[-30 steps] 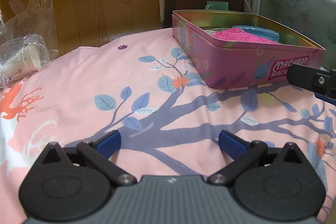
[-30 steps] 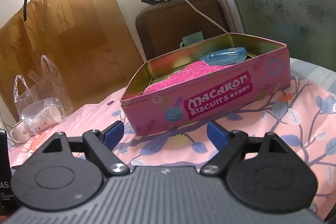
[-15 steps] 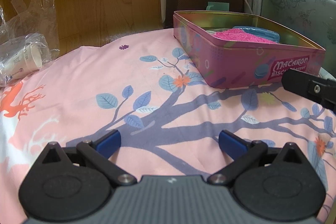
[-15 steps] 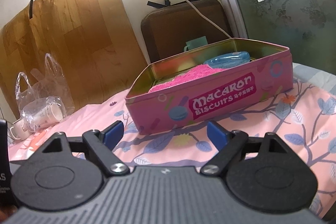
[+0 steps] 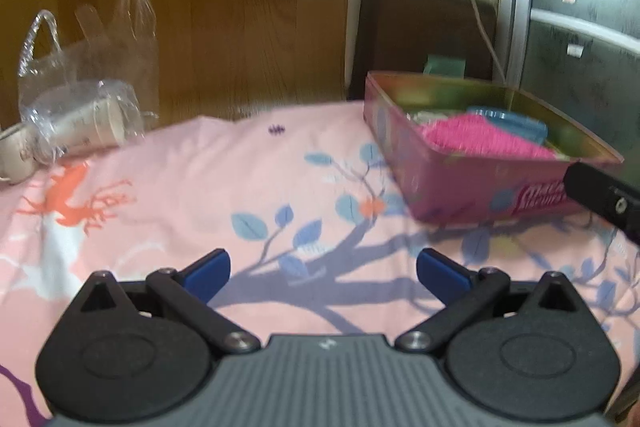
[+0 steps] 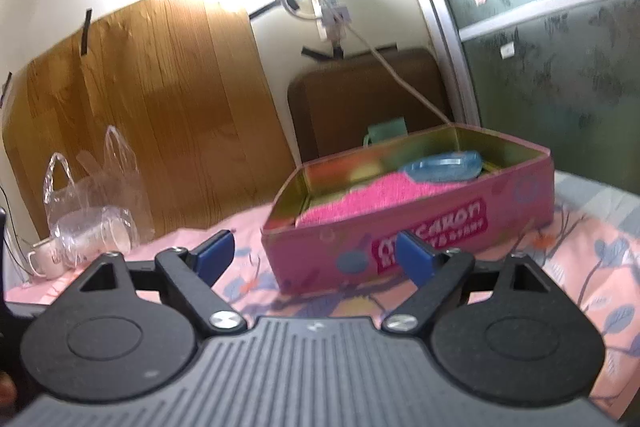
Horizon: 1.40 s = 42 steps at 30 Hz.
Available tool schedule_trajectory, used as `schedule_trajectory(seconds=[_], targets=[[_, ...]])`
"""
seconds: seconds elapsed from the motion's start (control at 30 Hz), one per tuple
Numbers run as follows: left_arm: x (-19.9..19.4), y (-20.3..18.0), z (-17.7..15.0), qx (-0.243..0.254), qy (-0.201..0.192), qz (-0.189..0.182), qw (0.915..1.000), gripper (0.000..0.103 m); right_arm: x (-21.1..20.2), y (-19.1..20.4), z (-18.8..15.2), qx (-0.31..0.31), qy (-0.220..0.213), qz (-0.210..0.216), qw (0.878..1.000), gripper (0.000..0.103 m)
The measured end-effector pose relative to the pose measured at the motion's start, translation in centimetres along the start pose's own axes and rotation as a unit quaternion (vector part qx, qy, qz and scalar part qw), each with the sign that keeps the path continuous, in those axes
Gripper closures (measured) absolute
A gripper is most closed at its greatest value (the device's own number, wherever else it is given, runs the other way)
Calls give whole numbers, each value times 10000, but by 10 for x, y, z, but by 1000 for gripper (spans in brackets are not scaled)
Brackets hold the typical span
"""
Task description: Organize soft objects
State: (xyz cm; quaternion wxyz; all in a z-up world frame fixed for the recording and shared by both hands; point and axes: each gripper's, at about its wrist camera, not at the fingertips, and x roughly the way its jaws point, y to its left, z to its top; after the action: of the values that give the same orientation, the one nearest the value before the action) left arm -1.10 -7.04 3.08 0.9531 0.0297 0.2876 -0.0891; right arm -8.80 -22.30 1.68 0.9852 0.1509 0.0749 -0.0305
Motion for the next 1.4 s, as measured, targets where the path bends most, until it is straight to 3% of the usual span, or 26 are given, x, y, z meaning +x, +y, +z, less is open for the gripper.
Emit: schedule_trajectory(seconds=[0.23, 0.43, 0.6, 0.83, 1.0, 1.4], targets=[[-17, -1, 6, -240, 40, -283, 9993, 0, -7, -1, 5, -4, -178, 52, 9998, 12], [-22, -11, 7, -117, 6, 75, 9999, 0, -9, -4, 6, 39, -201, 85, 9998, 12], [-29, -14, 7, -128, -72, -44, 9999, 0, -12, -5, 7, 42, -230, 103, 9997, 12], [-38, -9, 10, -199, -391, 173, 9989, 0, -16, -6, 10, 74, -290, 88, 9995, 11], [-43, -3, 10, -370, -520, 103, 9979, 0, -17, -3, 10, 55, -287, 99, 9995, 11], [-43, -2, 6, -322, -426, 151, 9985, 0, -17, -2, 10, 23, -278, 112, 9995, 9]])
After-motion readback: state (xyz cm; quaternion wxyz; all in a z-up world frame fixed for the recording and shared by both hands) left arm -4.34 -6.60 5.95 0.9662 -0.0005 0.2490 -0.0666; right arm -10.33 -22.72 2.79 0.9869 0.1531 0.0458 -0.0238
